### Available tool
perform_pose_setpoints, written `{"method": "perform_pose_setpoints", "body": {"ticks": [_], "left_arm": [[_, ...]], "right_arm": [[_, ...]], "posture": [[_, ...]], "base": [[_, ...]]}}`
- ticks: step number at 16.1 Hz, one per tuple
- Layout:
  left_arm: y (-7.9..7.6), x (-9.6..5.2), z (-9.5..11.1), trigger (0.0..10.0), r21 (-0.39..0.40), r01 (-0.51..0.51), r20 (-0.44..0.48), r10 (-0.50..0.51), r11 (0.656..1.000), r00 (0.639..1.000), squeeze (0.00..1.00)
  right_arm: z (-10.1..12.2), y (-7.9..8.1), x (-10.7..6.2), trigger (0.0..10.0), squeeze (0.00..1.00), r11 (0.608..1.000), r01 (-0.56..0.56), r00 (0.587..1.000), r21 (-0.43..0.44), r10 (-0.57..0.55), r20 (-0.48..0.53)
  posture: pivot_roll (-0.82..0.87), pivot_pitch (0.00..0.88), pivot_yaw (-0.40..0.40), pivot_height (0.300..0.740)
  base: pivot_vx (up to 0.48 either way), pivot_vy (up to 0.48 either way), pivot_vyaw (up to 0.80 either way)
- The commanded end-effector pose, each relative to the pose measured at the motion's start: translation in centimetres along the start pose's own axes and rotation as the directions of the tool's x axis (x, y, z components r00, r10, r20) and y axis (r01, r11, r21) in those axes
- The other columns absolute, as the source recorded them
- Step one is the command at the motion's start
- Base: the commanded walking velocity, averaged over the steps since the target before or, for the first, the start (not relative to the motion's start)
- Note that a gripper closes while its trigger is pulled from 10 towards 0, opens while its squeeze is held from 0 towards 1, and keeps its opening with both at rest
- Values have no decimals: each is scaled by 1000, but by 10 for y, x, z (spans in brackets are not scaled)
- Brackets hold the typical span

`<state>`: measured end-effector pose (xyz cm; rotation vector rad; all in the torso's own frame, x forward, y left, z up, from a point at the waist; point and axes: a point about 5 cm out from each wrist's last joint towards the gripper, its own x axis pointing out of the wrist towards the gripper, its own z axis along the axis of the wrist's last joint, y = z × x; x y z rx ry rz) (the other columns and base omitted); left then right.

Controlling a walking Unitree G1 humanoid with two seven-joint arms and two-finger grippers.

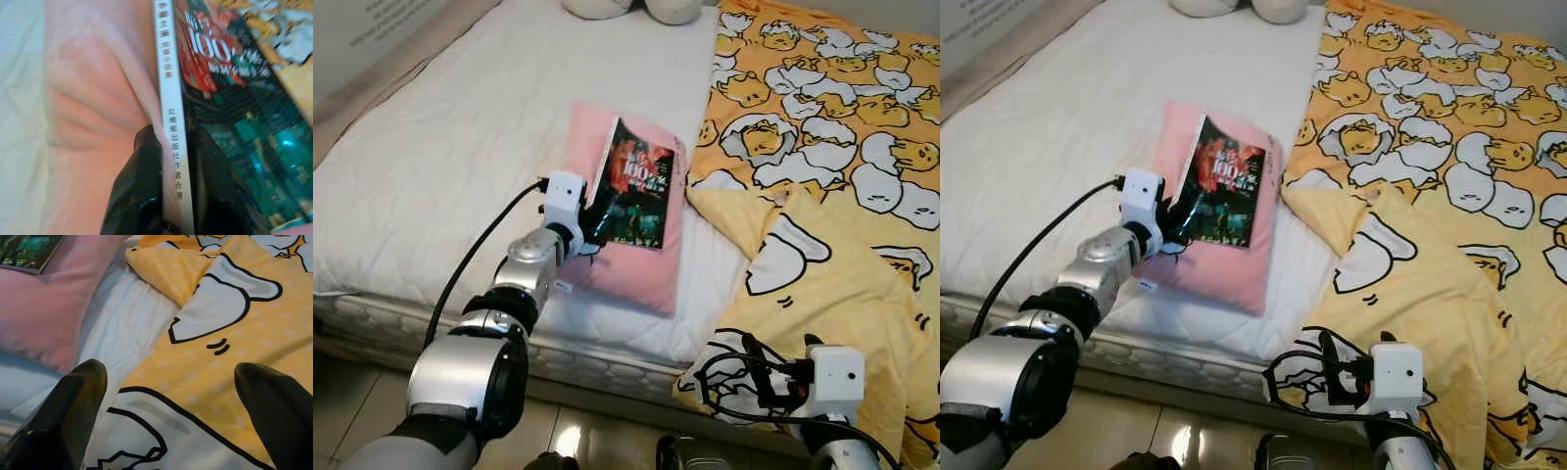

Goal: Clean up the room

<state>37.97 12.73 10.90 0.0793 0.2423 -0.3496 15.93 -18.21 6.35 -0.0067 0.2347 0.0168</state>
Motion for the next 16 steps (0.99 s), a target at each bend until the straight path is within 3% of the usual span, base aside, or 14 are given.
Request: {"method": "perform_pose_setpoints", "body": {"ticks": [1,3,4,5,7,8,11,16], "left_arm": [[2,-6,-26,10000,31,-26,-122,30,999,992,1000],[13,-11,-37,10000,114,-105,-203,127,988,971,1000],[30,-18,-43,10000,238,-196,-233,252,951,939,1000],[32,-17,-38,10000,276,-210,-201,270,938,942,1000],[33,-15,-29,10000,271,-228,-156,277,935,948,1000],[29,-13,-27,10000,237,-209,-147,247,949,958,0],[24,-12,-30,10000,145,-213,-149,234,966,961,0],[14,-8,-20,10000,53,-185,-45,188,981,981,0]], "right_arm": [[-4,-2,-1,10000,0,1000,0,1000,-3,0,-11],[-6,-3,-3,10000,0,1000,2,1000,-3,-2,-20],[-8,-3,-6,10000,0,1000,6,999,-2,-6,-31],[-9,-3,-6,10000,0,1000,8,999,-1,-8,-36],[-11,-3,-7,10000,0,1000,9,999,0,-9,-42],[-11,-3,-7,10000,0,1000,9,999,1,-8,-46],[-13,-3,-9,10000,0,1000,5,999,1,-5,-54],[-14,-4,-12,10000,0,1000,10,998,-4,-10,-61]], "posture": [[-236,69,-2,740],[-240,74,1,740],[-245,78,4,740],[-246,81,5,740],[-246,87,6,740],[-246,89,6,740],[-245,90,5,740],[-254,99,0,740]], "base": [[0,0,0],[0,0,0],[0,0,0],[0,0,0],[0,0,0],[0,0,0],[0,0,0],[0,0,0]]}}
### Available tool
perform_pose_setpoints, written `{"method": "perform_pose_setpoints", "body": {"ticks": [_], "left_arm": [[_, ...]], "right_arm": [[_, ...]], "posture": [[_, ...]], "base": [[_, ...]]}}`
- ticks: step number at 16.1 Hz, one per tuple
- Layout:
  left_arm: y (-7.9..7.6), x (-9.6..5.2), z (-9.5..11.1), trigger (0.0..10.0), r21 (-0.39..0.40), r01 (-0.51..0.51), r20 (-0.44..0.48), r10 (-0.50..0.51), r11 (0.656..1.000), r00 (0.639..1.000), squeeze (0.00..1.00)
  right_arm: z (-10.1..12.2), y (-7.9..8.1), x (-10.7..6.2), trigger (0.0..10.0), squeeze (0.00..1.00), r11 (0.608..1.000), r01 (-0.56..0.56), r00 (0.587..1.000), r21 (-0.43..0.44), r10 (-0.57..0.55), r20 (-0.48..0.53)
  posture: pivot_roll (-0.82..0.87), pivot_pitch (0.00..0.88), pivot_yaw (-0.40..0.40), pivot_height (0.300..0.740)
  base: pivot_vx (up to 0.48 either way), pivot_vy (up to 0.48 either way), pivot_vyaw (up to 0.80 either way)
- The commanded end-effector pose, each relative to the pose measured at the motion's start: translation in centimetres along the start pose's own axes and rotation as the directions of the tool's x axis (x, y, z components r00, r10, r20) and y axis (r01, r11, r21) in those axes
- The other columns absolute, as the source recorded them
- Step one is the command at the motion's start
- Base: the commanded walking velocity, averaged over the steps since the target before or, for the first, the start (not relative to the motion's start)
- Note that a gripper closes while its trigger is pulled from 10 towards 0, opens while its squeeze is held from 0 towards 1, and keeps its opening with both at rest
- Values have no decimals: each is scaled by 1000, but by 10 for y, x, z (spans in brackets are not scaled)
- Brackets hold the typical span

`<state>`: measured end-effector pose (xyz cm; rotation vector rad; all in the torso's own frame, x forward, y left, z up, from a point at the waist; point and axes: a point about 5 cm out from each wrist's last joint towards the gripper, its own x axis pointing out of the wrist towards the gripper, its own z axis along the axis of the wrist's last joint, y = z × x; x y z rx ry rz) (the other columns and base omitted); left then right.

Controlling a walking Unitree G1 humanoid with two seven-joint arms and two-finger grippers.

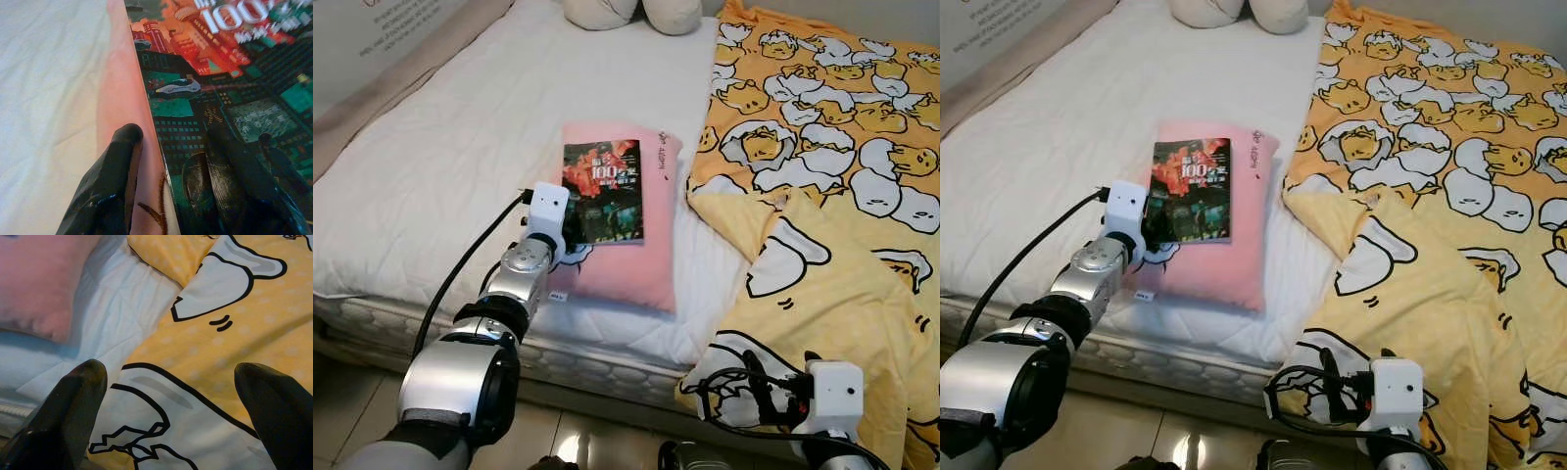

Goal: Clean up the room

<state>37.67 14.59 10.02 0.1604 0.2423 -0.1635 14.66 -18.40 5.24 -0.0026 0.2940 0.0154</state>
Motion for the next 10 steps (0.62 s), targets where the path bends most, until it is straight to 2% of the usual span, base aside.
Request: {"method": "perform_pose_setpoints", "body": {"ticks": [1,4,7,8,9,10], "left_arm": [[-8,-1,-3,10000,-24,48,6,-48,999,999,0],[-26,0,-4,10000,-101,172,20,-171,980,985,0],[-38,-1,-4,10000,-117,247,28,-246,962,969,0],[-41,-1,-7,10000,-100,255,-7,-257,962,966,0],[-43,-2,-16,10000,-130,265,-63,-275,955,959,0],[-42,-3,-21,1882,-170,249,-99,-268,953,958,0]], "right_arm": [[0,-3,-2,10000,0,1000,9,1000,-8,-9,-2],[0,-2,-2,10000,0,1000,4,1000,-6,-4,-6],[-1,-2,-1,10000,0,1000,6,1000,-5,-6,-7],[-1,-2,-1,10000,0,1000,6,1000,-5,-6,-8],[-1,-2,-1,10000,0,1000,6,1000,-4,-6,-9],[-1,-2,-1,10000,0,1000,6,1000,-4,-6,-8]], "posture": [[-253,99,0,740],[-251,101,-1,740],[-251,101,-1,740],[-251,101,-1,740],[-252,100,1,740],[-252,100,1,740]], "base": [[0,0,0],[0,0,0],[0,0,0],[0,0,0],[0,0,0],[0,0,0]]}}
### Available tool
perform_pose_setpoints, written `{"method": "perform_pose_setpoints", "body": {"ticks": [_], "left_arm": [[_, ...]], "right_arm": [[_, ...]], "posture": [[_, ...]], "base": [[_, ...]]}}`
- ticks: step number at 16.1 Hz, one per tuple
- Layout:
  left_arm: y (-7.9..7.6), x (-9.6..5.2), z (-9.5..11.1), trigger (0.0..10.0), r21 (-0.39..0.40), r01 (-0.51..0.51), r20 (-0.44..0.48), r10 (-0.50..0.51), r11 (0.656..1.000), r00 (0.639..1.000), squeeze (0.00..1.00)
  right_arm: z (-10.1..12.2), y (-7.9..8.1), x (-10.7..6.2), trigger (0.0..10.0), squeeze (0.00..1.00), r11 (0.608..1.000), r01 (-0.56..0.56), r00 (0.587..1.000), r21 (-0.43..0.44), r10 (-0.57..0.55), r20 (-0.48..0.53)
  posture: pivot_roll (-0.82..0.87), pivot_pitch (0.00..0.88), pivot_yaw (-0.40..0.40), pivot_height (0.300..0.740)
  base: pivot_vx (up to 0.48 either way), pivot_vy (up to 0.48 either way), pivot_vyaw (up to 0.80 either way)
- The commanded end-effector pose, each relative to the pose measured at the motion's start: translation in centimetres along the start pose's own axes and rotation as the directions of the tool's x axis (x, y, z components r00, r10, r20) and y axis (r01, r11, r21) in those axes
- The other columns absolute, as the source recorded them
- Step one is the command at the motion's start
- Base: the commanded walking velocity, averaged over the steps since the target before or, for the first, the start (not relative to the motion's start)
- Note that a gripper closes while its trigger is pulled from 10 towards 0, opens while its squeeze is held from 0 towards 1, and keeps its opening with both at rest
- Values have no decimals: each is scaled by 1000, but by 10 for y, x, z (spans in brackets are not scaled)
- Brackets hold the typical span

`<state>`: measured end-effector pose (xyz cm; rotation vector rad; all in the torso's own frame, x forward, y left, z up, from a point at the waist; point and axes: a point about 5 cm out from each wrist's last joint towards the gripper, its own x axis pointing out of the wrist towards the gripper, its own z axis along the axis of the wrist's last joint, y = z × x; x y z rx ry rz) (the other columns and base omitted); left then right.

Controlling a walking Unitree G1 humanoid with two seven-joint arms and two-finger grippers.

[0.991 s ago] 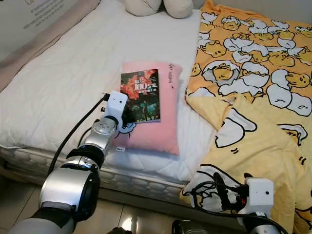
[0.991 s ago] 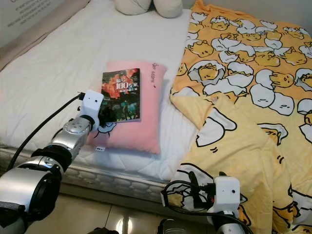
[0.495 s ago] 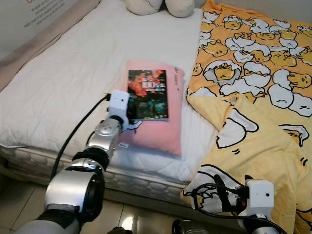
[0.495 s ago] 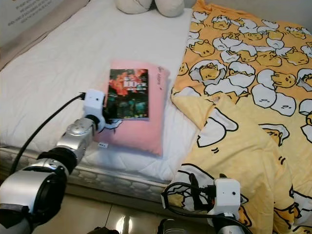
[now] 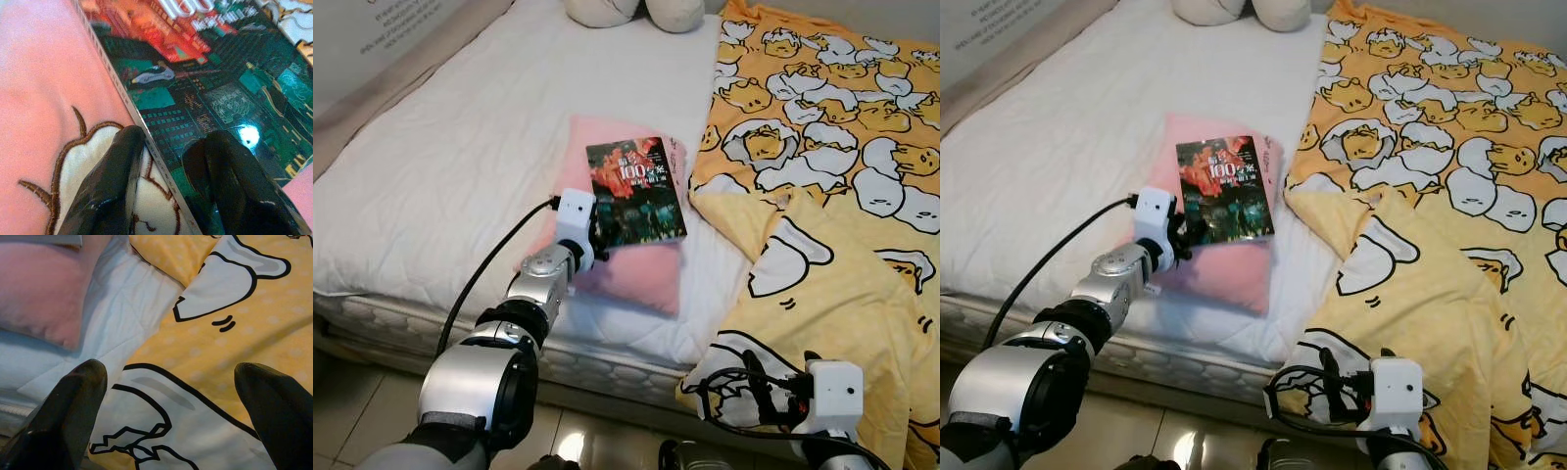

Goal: Clean up the room

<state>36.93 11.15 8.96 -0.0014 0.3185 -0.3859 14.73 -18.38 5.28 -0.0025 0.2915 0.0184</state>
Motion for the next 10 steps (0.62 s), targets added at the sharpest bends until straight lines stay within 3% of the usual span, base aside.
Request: {"method": "perform_pose_setpoints", "body": {"ticks": [1,2,4,8,9,10], "left_arm": [[-5,-2,-18,0,-70,13,-82,-19,997,996,0],[-7,-2,-23,0,-160,14,-95,-29,987,995,0],[-11,-2,-28,0,-109,27,-118,-40,994,992,0],[-5,-4,-28,0,115,-11,-138,27,993,990,0],[4,-5,-21,0,226,-46,-106,72,973,992,0],[14,-6,-8,0,286,-69,-41,84,956,996,0]], "right_arm": [[-1,-2,-1,10000,0,1000,10,1000,-3,-10,-11],[-2,-2,-1,10000,0,1000,10,1000,-2,-10,-11],[-2,-2,-1,10000,0,1000,8,1000,-2,-8,-12],[-1,-2,-2,10000,0,1000,12,1000,-2,-12,-8],[5,-1,0,10000,0,1000,13,1000,3,-13,17],[18,0,7,10000,0,1000,20,997,24,-22,75]], "posture": [[-254,101,2,740],[-254,101,2,740],[-254,101,1,740],[-258,102,2,740],[-260,97,13,740],[-248,85,22,740]], "base": [[0,0,0],[0,0,0],[0,0,0],[0,0,0],[0,0,0],[0,0,0]]}}
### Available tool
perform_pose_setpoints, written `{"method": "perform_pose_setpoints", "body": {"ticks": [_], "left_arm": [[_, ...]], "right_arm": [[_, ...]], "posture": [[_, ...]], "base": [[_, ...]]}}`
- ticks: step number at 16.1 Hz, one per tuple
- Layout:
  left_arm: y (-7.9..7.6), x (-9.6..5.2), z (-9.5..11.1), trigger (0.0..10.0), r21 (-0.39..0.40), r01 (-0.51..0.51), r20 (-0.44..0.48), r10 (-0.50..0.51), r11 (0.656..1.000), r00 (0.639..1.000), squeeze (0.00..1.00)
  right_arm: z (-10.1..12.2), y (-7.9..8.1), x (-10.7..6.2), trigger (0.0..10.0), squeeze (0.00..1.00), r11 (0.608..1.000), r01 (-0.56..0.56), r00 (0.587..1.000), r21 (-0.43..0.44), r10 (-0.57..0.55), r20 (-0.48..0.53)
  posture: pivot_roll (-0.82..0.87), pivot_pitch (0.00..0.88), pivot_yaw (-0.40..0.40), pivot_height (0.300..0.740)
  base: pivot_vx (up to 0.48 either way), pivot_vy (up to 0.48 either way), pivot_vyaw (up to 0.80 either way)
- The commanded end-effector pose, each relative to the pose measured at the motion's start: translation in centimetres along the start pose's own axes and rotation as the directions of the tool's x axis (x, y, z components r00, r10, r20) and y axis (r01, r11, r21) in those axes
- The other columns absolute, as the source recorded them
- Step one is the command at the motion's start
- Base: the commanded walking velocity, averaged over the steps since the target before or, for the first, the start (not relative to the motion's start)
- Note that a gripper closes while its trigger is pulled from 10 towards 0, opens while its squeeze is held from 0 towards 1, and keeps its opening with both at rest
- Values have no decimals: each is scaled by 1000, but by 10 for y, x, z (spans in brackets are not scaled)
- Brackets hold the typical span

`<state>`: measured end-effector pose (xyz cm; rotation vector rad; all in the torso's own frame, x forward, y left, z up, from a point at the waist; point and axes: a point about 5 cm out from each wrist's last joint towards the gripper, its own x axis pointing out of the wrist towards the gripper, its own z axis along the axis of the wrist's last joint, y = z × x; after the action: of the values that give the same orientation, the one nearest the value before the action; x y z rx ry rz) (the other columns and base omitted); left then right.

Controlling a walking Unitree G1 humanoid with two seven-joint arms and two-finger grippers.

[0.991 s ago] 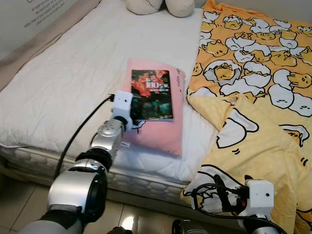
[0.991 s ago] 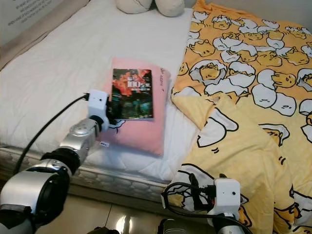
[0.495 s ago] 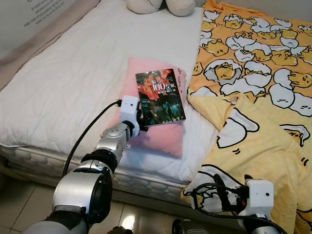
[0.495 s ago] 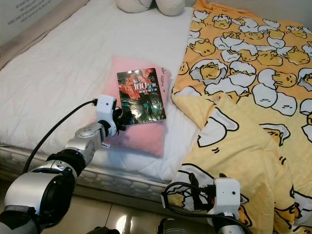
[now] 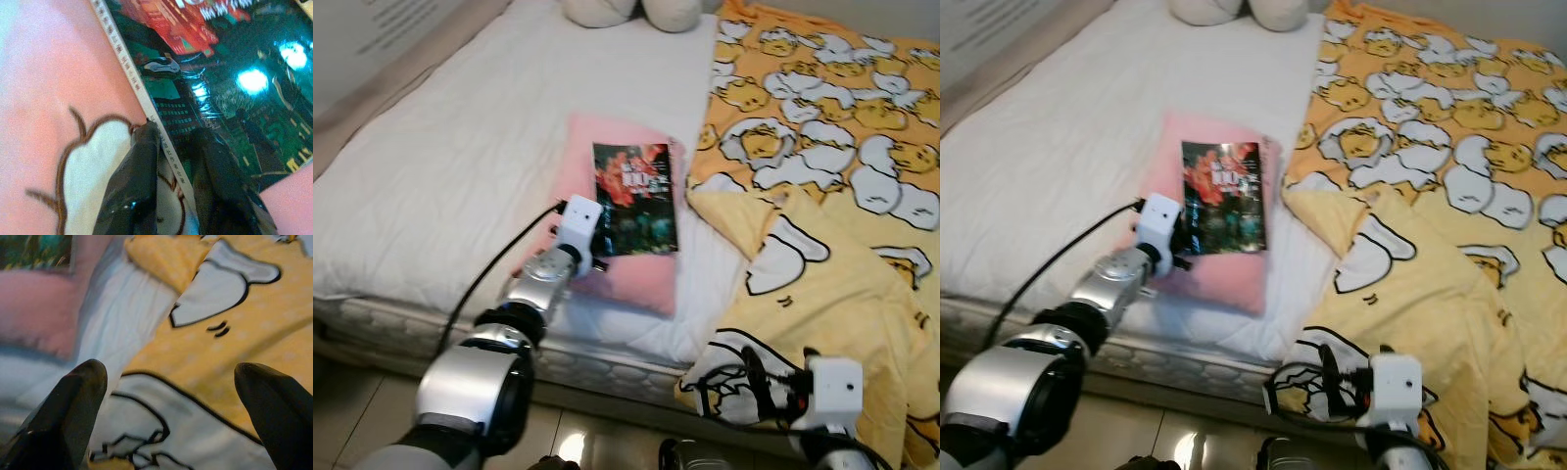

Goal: Clean up the room

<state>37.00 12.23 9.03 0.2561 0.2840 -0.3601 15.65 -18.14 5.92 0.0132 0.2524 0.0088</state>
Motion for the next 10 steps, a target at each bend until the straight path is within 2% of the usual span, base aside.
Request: {"method": "perform_pose_setpoints", "body": {"ticks": [1,2,3,4,5,6,7,8,9,10], "left_arm": [[6,-4,-6,0,37,2,-4,-1,999,1000,0],[10,-6,-5,0,49,-8,16,7,999,1000,0],[19,-9,-2,9333,26,-41,60,39,999,997,0],[29,-12,0,10000,7,-105,88,104,994,991,0],[35,-14,1,10000,1,-139,98,138,990,985,0],[56,-22,6,10000,53,-261,157,251,964,955,1000],[63,-25,8,10000,49,-288,171,276,956,946,1000],[77,-30,12,10000,23,-335,193,324,942,926,1000],[86,-34,14,10000,7,-355,199,347,935,917,1000],[93,-36,14,10000,-23,-376,189,374,926,908,1000]], "right_arm": [[16,0,7,10000,0,1000,3,998,20,-5,65],[23,4,14,10000,0,1000,-25,996,7,25,89],[35,7,26,10000,0,999,-35,992,12,33,126],[44,8,38,10000,0,999,-32,988,28,27,154],[49,9,46,10000,0,998,-40,984,53,30,174],[59,9,65,10000,0,995,-59,977,84,40,209],[61,8,71,10000,0,994,-59,976,92,38,216],[63,7,81,10000,824,993,-63,974,98,40,224],[64,7,89,10000,1000,993,-70,973,97,47,226],[66,7,96,10000,1000,993,-73,973,97,49,227]], "posture": [[-233,72,31,740],[-213,57,40,740],[-189,40,44,740],[-162,20,46,740],[-125,0,46,740],[-65,0,39,740],[-48,0,34,740],[-26,0,28,740],[8,0,17,740],[23,0,12,740]], "base": [[0,0,0],[0,0,0],[0,0,0],[0,0,0],[0,0,0],[0,0,0],[0,0,0],[0,0,0],[0,0,0],[0,0,0]]}}
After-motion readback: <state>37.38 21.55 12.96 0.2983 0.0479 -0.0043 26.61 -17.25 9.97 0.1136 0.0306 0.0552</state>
